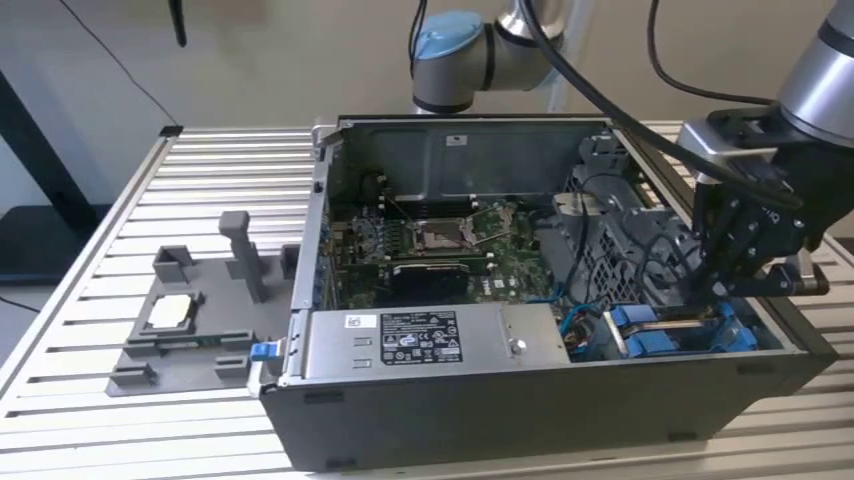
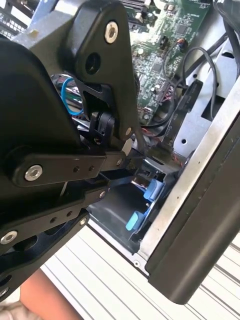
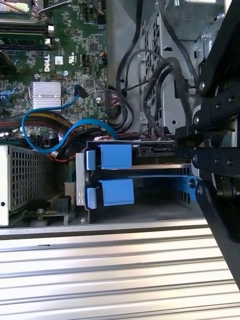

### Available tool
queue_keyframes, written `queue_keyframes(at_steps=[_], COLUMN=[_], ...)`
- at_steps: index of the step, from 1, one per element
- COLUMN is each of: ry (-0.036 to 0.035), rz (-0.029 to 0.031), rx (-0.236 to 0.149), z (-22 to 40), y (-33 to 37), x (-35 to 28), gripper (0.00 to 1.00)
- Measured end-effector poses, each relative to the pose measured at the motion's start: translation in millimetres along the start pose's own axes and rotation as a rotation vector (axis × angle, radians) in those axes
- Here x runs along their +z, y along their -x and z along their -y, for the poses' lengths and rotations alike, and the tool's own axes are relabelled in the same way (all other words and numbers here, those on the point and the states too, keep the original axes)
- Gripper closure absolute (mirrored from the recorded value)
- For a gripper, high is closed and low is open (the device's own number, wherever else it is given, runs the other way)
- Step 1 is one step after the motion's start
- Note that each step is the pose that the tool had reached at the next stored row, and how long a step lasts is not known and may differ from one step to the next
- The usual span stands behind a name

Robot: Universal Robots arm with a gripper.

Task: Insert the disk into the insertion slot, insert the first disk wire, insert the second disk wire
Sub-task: 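Insert the first disk wire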

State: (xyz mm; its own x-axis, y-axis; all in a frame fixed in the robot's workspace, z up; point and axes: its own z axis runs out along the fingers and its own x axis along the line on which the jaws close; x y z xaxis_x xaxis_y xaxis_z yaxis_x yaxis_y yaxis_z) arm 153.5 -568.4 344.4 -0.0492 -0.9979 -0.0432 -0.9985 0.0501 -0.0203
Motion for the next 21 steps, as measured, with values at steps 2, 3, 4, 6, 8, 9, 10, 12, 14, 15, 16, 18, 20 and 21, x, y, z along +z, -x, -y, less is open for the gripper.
queue_keyframes(at_steps=[2,3,4,6,8,9,10,12,14,15,16,18,20,21], ry=[0.0,0.0,0.0,0.0,0.0,0.0,0.0,0.0,0.0,0.0,0.0,0.0001,0.0001,0.0001], rz=[-0.0001,-0.0001,0.0,0.0,-0.0002,-0.0003,-0.0001,0.0,-0.0002,-0.0002,-0.0001,-0.0002,0.0001,-0.0001], rx=[0.0,0.0,0.0,0.0,0.0,0.0,0.0,0.0,0.0,0.0,0.0,0.0,0.0,0.0], z=[0.1,0.1,0.1,0.1,0.1,0.4,0.7,1.1,1.1,1.1,1.1,1.2,1.2,1.2], y=[-0.1,-0.1,-0.1,-0.2,-0.2,-0.2,-0.2,-0.1,-0.2,-0.2,-0.3,-0.4,-0.4,-0.4], x=[1.8,2.5,3.0,4.1,4.8,4.9,5.1,5.2,5.3,5.5,5.8,6.2,7.0,7.5], gripper=[0.81,0.81,0.81,0.81,0.81,0.81,0.81,0.81,0.81,0.81,0.81,0.81,0.81,0.81])
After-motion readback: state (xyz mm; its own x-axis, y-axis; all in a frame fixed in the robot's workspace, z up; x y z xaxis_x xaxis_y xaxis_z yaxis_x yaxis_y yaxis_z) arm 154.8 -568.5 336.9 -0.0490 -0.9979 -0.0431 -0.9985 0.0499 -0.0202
